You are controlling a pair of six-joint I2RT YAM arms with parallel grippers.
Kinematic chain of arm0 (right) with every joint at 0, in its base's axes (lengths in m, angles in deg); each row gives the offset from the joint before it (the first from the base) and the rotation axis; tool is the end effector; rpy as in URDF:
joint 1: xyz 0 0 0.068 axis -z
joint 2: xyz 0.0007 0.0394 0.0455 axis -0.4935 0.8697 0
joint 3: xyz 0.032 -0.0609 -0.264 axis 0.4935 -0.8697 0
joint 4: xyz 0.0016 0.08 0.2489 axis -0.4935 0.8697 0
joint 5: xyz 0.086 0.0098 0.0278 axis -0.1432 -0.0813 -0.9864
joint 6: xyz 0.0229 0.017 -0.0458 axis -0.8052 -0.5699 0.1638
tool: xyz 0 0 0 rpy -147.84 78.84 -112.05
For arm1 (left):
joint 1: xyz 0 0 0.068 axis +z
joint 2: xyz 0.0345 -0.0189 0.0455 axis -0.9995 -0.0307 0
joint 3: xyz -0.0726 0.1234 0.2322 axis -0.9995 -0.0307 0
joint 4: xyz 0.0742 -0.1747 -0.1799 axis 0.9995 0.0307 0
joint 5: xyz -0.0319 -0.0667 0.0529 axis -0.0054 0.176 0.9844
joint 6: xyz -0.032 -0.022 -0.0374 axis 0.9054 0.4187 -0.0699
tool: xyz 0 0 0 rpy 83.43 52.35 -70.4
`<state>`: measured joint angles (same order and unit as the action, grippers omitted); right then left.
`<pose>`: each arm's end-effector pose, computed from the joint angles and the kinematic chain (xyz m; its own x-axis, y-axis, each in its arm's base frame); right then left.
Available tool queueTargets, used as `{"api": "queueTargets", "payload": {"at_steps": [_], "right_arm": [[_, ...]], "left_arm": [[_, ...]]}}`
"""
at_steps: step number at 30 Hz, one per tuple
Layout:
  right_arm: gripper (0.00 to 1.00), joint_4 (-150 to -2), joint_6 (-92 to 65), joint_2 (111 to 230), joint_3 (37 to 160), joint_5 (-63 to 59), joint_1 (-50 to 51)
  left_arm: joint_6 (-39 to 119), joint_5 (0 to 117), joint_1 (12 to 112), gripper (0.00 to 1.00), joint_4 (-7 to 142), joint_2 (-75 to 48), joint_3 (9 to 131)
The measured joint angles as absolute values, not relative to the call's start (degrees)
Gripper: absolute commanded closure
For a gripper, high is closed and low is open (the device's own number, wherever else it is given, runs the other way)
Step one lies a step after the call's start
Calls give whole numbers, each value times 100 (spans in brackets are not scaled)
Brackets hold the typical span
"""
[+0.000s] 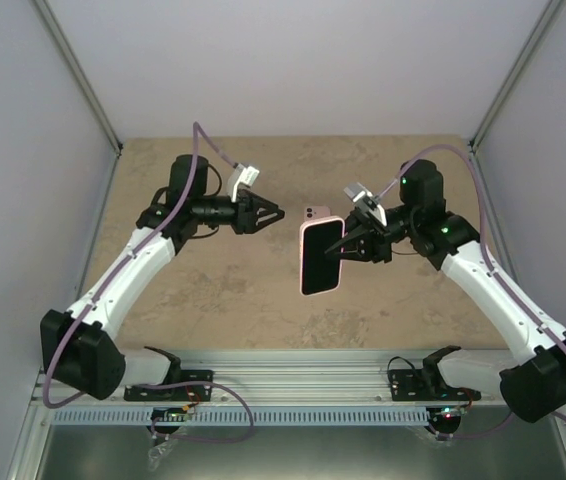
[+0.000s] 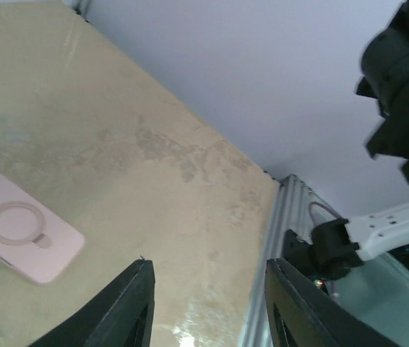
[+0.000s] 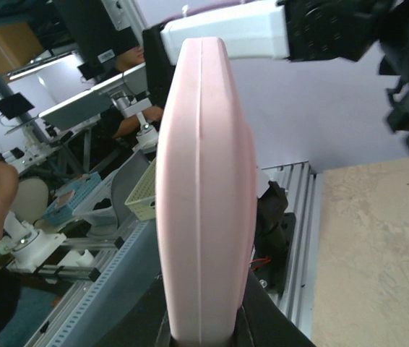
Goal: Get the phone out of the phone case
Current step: Remove the phone case from the phone.
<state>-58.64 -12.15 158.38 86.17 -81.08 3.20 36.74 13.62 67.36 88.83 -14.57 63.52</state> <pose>0.2031 0.1404 0.3671 -0.4264 -0.2056 -0.8808 -0.8130 -0.3396 0.4729 0.2622 -0.1304 0.3378 -0.5871 0.1276 -0.7994 0.7834 0.3380 -0.5215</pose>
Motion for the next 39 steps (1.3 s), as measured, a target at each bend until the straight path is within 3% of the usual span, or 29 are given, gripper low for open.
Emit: {"api": "queueTargets", "payload": {"at_steps": [18,39], "right_arm": [[99,-9709,-5164,16168,8302,-7312,751],[99,-11547,-7077,16433,7924,-7017,930]], "left_arm": [[3740,307,6513,30,8205,-602,5755],[3868,160,6174,33,8033,-587,5753]]}}
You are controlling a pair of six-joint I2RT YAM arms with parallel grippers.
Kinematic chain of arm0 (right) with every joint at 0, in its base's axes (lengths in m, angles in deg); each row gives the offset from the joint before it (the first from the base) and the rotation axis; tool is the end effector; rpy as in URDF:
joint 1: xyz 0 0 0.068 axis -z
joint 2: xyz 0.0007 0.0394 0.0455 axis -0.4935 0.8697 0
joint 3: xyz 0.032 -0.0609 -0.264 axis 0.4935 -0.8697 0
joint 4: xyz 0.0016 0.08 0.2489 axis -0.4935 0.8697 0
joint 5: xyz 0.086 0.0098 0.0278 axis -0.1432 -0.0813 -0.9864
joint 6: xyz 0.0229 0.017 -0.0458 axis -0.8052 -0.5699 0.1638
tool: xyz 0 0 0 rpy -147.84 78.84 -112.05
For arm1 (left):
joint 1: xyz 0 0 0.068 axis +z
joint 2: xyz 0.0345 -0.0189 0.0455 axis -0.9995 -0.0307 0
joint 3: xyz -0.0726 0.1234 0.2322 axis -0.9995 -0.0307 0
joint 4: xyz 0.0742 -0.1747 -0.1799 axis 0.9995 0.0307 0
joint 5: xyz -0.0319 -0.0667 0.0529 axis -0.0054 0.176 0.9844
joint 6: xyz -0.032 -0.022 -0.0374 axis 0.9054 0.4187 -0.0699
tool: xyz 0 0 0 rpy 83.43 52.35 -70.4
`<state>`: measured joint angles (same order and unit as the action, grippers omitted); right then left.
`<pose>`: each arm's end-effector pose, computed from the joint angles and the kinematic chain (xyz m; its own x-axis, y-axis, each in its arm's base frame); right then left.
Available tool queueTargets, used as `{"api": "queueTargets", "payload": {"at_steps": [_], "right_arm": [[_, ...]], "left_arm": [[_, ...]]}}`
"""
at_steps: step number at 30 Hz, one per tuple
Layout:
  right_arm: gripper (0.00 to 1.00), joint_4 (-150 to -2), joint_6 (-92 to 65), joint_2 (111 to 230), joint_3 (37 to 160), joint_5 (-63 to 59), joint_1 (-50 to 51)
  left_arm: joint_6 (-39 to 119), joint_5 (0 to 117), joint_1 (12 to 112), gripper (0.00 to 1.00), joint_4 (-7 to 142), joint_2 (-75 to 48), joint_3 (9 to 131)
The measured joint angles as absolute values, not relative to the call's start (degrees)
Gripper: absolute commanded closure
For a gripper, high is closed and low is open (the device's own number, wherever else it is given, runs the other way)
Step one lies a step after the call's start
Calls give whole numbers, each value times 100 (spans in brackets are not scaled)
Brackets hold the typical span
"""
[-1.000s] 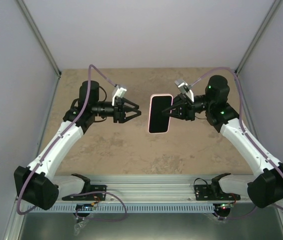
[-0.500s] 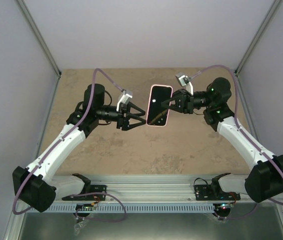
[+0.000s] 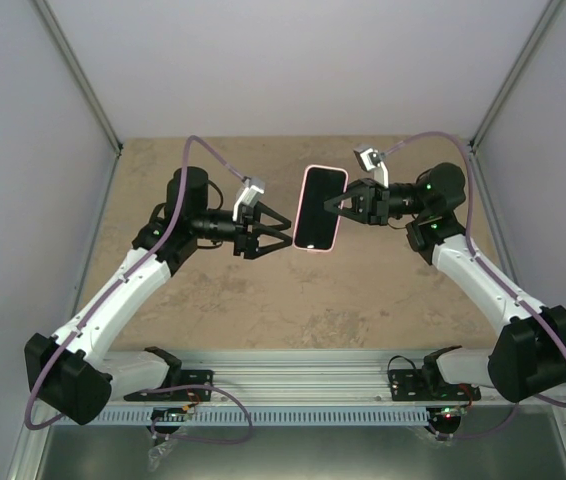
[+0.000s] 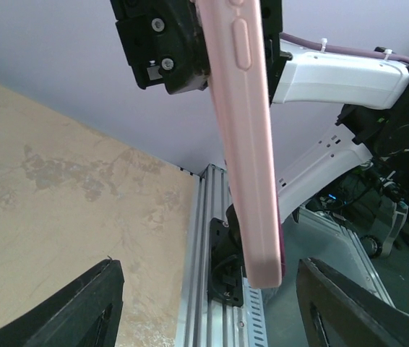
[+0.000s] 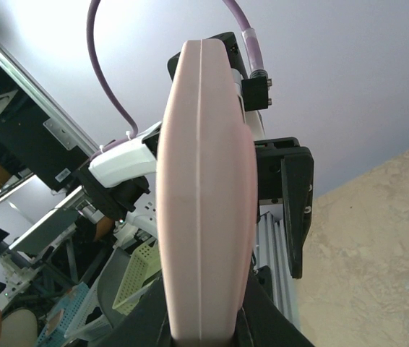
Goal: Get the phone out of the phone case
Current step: Remove the phone case from the phone.
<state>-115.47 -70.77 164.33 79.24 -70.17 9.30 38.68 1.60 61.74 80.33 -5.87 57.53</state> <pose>0.2503 0.1293 0.3784 -0.6912 -0.0208 -0.7224 -0.7124 -0.1480 0.6859 0.2129 -0.1422 0.3562 -0.4547 0.1403 -0.8795 0.8894 0.0204 -0.4566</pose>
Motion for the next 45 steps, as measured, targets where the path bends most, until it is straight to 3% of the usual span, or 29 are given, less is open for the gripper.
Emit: {"api": "queueTargets", "payload": {"at_steps": [39,45], "right_arm": [[99,-11844,-7278,16431,7747,-7017,963],[99,-11844,-7278,16431,7747,-7023,983]], "left_arm": [[4067,547,6137,35,7823,-611,5628],[3945,672,6130,31,7923,-611,5628]]}}
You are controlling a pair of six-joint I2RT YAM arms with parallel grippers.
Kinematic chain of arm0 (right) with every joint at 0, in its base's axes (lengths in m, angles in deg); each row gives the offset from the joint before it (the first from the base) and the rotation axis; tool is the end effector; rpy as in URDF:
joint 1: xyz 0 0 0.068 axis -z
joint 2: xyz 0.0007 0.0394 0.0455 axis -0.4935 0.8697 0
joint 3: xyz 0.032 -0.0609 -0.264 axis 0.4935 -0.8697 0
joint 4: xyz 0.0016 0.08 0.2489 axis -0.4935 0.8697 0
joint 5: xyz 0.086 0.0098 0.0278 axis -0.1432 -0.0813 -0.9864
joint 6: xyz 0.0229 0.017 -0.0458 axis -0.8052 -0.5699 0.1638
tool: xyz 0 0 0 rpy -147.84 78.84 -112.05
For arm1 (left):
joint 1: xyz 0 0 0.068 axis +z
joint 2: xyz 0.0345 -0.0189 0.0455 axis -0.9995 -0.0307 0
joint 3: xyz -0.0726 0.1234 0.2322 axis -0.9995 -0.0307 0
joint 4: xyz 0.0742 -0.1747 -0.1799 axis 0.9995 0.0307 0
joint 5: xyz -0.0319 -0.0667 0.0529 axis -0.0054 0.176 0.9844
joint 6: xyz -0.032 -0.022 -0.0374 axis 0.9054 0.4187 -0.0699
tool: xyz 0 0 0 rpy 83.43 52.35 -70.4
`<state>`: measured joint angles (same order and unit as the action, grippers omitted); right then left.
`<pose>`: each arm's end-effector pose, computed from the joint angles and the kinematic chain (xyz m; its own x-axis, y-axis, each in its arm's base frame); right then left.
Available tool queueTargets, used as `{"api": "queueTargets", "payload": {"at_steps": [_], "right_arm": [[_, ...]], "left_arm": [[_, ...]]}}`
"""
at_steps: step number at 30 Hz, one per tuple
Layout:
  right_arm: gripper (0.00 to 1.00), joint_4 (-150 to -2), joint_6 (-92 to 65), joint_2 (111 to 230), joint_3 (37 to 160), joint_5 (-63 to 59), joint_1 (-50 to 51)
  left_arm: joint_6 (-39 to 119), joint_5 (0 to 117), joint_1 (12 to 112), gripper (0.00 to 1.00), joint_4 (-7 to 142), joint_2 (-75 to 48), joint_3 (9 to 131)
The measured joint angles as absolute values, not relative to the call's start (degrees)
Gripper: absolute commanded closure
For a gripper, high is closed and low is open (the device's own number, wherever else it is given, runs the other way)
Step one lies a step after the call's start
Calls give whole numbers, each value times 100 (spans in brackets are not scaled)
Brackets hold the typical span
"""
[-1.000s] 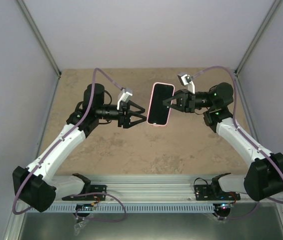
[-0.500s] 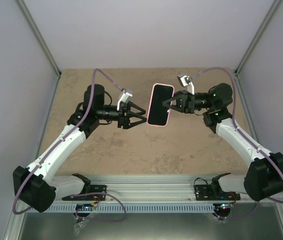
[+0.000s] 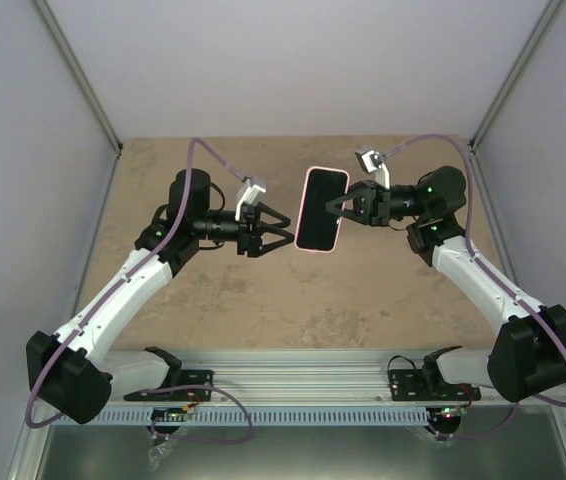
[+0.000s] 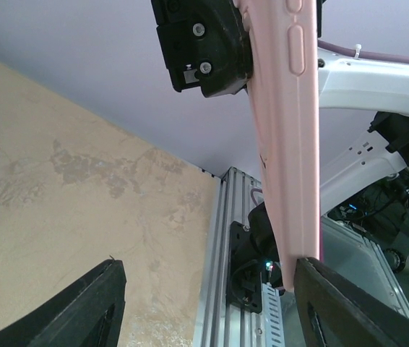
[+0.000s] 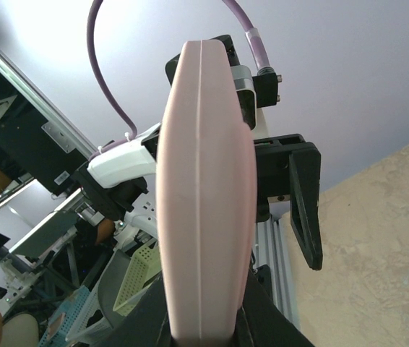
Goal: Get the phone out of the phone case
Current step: Remove the phone case from the phone.
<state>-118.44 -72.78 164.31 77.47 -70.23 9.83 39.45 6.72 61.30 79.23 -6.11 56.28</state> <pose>0.2501 0.1265 0.3723 -0.7017 -0.0152 -0.7123 -0.7031 -0.1463 0.6958 0.2161 -0.1444 0.3486 -0.4710 0.1290 -0.8726 0.8816 0.1036 -0.4605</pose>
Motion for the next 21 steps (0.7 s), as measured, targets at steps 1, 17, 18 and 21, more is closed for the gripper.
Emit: {"api": "queueTargets", "payload": {"at_steps": [1,17,18,21], "right_arm": [[99,-11844,-7280,16431,7747,-7032,983],[99,-11888,-7278,16431,7747,-7037,978],[99,-11888,-7278,16431,7747,-7037,978],[99,-11888,-7271,16431,7747,-7037,978]], "left_arm": [[3934,659,6128,30,7930,-611,5628],[4183,189,6095,33,7668,-616,5631],[4166,246,6095,33,7696,-620,5631],[4078,440,6091,34,7823,-661,5653]]}}
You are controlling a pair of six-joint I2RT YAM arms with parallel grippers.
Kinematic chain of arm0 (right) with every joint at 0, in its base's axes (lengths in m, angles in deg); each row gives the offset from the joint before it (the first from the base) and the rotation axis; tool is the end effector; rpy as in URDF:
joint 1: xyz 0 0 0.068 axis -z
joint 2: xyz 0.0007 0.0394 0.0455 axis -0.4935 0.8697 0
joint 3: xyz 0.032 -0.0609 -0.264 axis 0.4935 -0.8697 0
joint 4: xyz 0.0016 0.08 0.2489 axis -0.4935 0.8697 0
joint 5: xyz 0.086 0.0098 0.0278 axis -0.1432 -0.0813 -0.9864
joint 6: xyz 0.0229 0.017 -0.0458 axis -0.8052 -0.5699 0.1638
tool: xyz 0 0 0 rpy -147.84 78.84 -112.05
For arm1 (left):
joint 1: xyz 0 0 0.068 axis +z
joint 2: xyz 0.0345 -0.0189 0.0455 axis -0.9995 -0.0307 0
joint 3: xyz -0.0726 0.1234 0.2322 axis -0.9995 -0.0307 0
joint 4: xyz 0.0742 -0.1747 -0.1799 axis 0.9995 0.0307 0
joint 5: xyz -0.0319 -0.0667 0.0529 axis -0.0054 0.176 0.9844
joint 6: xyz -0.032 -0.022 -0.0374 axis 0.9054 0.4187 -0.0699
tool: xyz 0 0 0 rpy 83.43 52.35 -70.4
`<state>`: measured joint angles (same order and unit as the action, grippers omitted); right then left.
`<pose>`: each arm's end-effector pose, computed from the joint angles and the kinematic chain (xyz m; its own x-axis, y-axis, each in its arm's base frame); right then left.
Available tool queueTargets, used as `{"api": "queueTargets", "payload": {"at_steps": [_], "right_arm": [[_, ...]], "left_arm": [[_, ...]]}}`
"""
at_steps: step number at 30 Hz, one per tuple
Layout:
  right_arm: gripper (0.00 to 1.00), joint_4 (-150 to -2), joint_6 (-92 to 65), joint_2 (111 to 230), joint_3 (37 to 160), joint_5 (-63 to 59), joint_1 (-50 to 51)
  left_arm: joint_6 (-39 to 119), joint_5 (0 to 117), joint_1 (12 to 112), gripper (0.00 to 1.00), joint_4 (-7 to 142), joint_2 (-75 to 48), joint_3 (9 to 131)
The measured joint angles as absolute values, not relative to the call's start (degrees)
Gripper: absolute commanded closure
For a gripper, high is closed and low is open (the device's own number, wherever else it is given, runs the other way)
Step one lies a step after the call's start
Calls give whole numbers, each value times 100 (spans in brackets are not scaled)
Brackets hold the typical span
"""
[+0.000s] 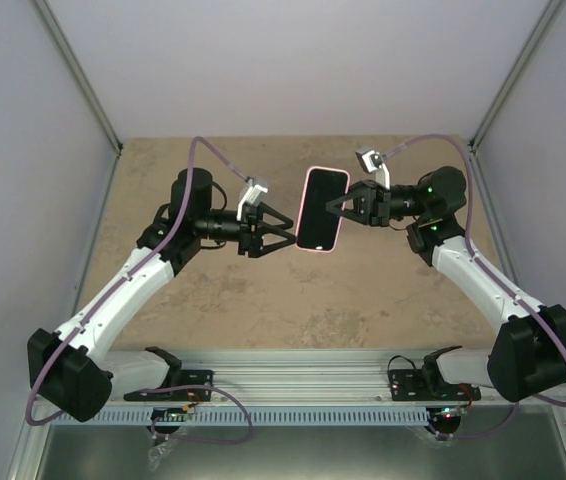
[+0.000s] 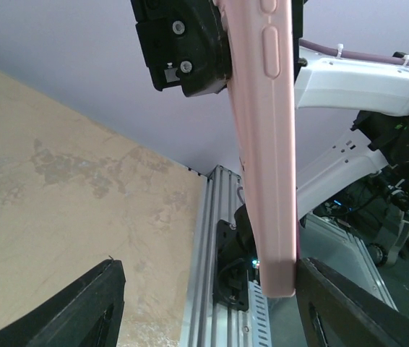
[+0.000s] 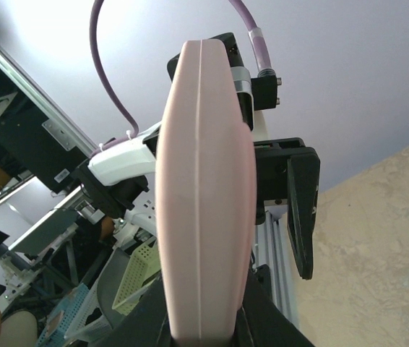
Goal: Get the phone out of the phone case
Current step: Remove the phone case from the phone.
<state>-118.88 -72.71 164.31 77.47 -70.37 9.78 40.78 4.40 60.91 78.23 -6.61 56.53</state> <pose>0.2497 0.1266 0.3729 -0.6954 -0.0160 -0.7184 -0.7087 -0.1498 0.6894 0.2161 -0.1471 0.3499 -0.4805 0.1334 -0.8668 0.8769 0.0587 -0.4771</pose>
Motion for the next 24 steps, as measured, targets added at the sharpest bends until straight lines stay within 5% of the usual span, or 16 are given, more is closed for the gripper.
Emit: {"api": "queueTargets", "payload": {"at_steps": [8,24], "right_arm": [[99,-11912,-7276,16431,7710,-6947,1042],[99,-12657,-7575,16439,7441,-6785,1044]], "left_arm": [[3803,938,6043,44,8146,-692,5825],[3761,1330,6001,46,8356,-828,5965]]}}
